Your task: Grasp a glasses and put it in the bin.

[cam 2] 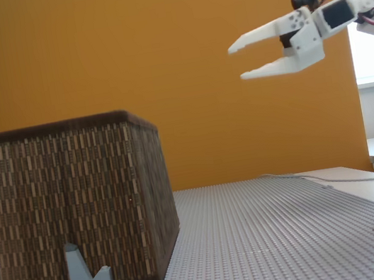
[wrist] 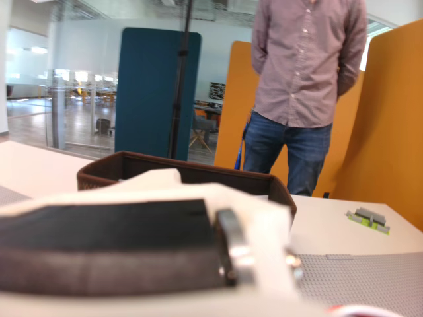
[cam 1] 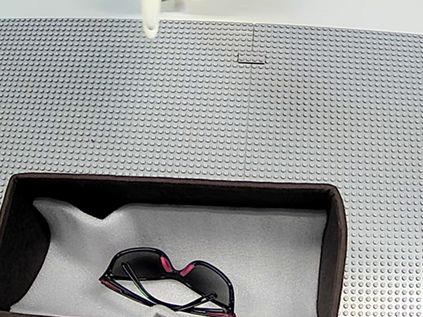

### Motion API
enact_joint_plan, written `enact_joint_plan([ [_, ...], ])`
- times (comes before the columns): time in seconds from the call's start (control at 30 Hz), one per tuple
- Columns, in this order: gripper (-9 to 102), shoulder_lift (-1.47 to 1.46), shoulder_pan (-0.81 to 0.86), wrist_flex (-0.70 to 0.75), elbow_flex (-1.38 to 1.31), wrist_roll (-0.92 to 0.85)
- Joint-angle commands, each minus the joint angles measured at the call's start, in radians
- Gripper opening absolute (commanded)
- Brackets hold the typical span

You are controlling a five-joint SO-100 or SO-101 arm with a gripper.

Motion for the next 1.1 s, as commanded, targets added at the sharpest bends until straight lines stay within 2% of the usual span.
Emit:
enact_joint_plan([
  [0.0,19,-0.023,-0.044,0.02,0.006,-0.009],
  [0.13,18,-0.121,-0.044,-0.035,0.018,-0.008],
  [0.23,17,-0.172,-0.028,-0.025,-0.046,0.012],
  [0.53,18,-0.176,0.014,0.029,-0.121,0.049],
  [0.77,17,-0.137,0.011,0.15,-0.195,0.097],
  [0.9,17,-0.104,0.006,0.106,-0.21,0.121],
  [1.03,17,-0.094,0.029,-0.005,-0.193,0.064],
  [1.07,16,-0.067,0.035,-0.077,-0.15,0.067],
])
